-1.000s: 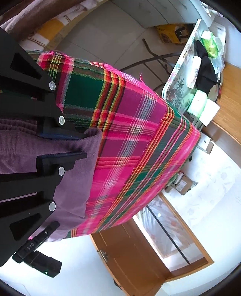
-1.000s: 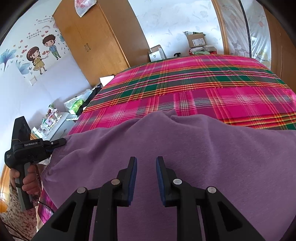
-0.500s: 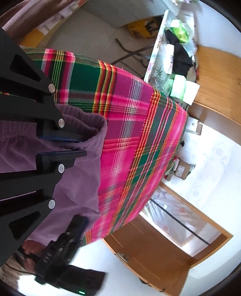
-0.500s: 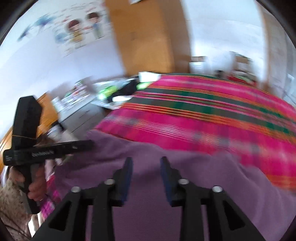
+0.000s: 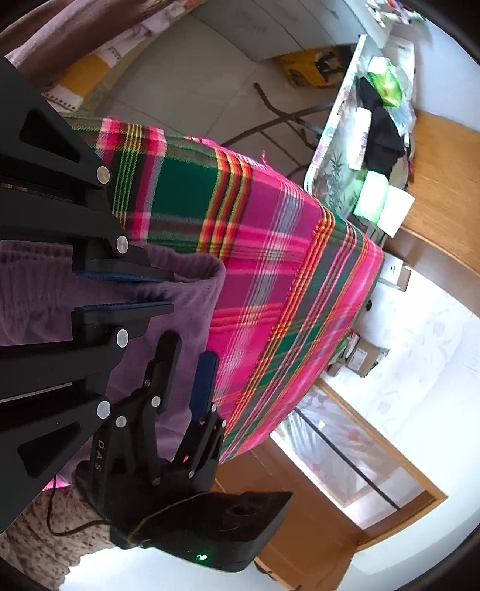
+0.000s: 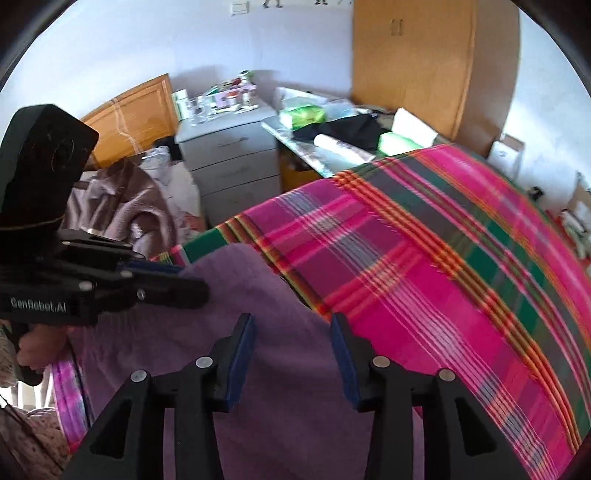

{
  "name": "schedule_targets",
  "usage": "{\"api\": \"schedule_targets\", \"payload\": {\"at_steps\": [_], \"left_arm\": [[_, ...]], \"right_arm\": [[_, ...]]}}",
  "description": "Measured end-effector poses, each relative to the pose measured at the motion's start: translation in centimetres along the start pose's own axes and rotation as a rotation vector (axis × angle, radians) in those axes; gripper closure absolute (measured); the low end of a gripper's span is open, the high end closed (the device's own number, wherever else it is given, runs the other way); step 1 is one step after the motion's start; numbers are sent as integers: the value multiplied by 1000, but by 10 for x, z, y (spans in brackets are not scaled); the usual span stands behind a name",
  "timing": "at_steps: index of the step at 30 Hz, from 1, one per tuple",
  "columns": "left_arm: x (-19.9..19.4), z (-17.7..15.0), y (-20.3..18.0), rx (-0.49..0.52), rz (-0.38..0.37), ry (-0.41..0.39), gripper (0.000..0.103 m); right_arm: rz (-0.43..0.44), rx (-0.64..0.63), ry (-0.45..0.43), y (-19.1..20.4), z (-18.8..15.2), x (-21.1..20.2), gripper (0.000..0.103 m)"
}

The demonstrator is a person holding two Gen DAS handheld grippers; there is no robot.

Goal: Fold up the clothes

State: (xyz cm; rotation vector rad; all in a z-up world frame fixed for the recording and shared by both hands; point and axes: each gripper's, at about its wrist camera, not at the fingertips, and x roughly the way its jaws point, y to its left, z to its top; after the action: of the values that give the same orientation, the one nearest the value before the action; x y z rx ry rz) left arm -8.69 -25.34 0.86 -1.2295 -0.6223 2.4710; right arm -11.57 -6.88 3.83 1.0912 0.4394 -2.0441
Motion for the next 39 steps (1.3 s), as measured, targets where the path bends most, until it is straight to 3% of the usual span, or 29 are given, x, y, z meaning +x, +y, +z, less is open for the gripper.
{"api": "schedule_targets", "payload": {"at_steps": [6,11,15,18,20,22,27,32,39], "left_arm": [[-1,-5,9,-39,10,13,89],[0,-5,15,-60,8,27,82],[2,0,19,-77,-11,37,80],[5,6,22,-72,-54,44,59],[7,9,23,-43,-149,55,51],[5,12,18,11,-214,50,50],[-8,16,5,158,-196,-30,50],[-13,11,0,286,-230,-62,48],[-4,14,9,265,-313,11,48]], "right_arm": [[83,5,47,0,14,18,55],[131,39,75,-5,20,29,56],[175,49,72,-5,16,25,81],[173,19,31,0,12,13,90],[180,2,-3,3,9,4,90],[213,-4,-41,4,5,-5,91],[268,-29,-103,4,-2,-21,91],[288,-40,-114,5,-4,-27,91],[353,12,-141,-8,-9,-33,91]]}}
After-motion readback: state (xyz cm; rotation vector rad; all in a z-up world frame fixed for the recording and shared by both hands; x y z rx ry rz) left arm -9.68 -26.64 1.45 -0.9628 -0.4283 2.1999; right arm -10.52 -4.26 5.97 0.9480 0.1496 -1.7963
